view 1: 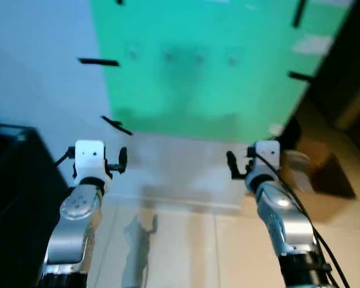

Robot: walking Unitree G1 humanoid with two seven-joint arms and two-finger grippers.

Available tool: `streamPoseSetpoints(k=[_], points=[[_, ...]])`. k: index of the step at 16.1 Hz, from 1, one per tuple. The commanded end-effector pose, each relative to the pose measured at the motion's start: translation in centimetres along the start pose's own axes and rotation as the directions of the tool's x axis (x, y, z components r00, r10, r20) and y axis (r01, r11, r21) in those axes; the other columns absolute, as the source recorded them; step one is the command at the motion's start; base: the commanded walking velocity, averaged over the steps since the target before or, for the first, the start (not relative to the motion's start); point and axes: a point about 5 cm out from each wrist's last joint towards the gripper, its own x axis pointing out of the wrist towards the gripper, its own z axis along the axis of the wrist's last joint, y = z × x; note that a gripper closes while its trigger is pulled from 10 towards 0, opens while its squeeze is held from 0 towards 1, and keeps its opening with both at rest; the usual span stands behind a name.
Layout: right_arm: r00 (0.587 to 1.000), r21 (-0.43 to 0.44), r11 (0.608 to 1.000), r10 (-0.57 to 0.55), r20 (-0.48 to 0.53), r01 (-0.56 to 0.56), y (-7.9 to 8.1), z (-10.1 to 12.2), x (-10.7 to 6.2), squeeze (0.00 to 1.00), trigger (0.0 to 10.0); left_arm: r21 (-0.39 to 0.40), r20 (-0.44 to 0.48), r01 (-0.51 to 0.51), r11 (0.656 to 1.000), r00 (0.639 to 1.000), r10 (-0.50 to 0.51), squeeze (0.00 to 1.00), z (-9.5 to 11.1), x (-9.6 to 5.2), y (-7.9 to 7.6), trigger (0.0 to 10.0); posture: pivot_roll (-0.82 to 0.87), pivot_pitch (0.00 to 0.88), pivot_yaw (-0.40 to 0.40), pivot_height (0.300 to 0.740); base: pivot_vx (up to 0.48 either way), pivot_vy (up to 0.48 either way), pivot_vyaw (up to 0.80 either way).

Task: Hang keys on a hook

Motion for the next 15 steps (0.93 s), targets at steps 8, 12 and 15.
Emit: streamPoseSetpoints(k=[8, 12, 15], points=[[1.000, 0.032, 0.999, -0.016, 0.008, 0.016, -0.01, -0.24, -0.20, 1.00, 10.0, 0.052, -0.015, 0.025, 0.998, 1.000, -0.024, 0.28, -0.17, -0.20, 0.71, 10.0, 0.01, 0.000, -0.029, 0.740, 0.343, 0.000, 0.00], [0.999, 0.017, 0.999, 0.048, -0.014, -0.047, 0.28, -0.60, -0.19, 1.00, 10.0, 0.075, -0.008, 0.038, 0.996, 0.999, -0.037, 0.28, -0.06, -0.31, 0.69, 10.0, 0.03, 0.000, -0.031, 0.740, 0.343, 0.000, 0.80], [0.997, 0.019, 0.997, 0.073, -0.013, -0.073, 0.50, -0.59, -0.15, 1.00, 10.0, 0.078, -0.001, 0.042, 0.996, 0.999, -0.042, 0.28, 0.13, -0.55, 0.61, 10.0, 0.03, 0.000, -0.032, 0.740, 0.349, 0.000, 0.80]])
